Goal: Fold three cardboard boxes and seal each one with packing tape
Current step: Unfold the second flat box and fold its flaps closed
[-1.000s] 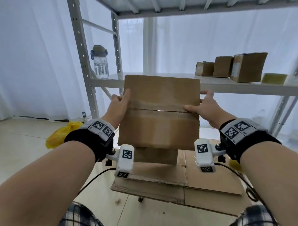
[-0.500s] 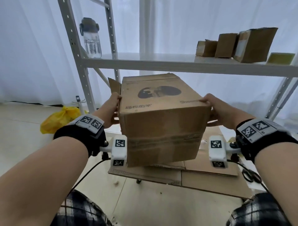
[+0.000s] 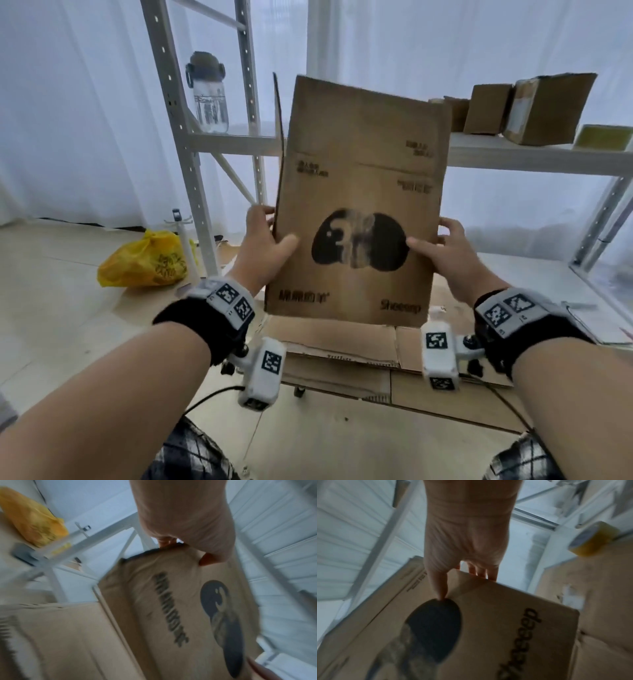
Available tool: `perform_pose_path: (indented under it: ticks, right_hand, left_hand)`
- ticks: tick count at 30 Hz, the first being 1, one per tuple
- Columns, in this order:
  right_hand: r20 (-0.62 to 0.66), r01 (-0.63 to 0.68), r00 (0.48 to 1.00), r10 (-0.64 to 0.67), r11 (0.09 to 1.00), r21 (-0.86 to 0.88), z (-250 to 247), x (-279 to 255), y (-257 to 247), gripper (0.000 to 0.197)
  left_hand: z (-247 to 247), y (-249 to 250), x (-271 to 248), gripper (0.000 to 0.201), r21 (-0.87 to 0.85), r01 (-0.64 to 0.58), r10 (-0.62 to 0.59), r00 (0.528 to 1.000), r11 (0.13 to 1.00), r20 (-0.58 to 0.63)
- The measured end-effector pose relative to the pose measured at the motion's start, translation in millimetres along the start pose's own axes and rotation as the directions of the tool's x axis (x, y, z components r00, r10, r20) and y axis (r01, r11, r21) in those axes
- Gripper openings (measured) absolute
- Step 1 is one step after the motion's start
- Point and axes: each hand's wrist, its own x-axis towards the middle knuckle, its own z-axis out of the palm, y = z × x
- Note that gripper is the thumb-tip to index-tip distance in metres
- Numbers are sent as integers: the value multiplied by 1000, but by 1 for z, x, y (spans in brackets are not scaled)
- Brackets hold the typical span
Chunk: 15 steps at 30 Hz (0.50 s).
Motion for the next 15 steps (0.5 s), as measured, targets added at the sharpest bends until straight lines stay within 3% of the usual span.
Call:
perform_pose_path:
  ticks: [3,6,8,12,15]
  right_hand:
    - [-107,-154,981,159,987,52,14,-11,29,35]
    - [-51,-223,972,230,969,108,19,-19,51,37]
    - [-47,-187,980,194,976,113,17,-18,53,39]
    - [-117,14,993,5,987,162,12,-9,29,51]
    - [-188,95,980,-62,981,169,11,-1,7,54]
  left_hand:
    - [9,-36,-8,40,-13,192,-190,975,981,118]
    - [17,-51,-10,79,-82,349,-326,921,933,214]
    - [20,-50,-8,97,-170,325,-296,939,930,178]
    - [17,-32,9,78,-319,177,-194,981,931,-22]
    - [9,-19,20,78,-316,88,-105,994,945,-39]
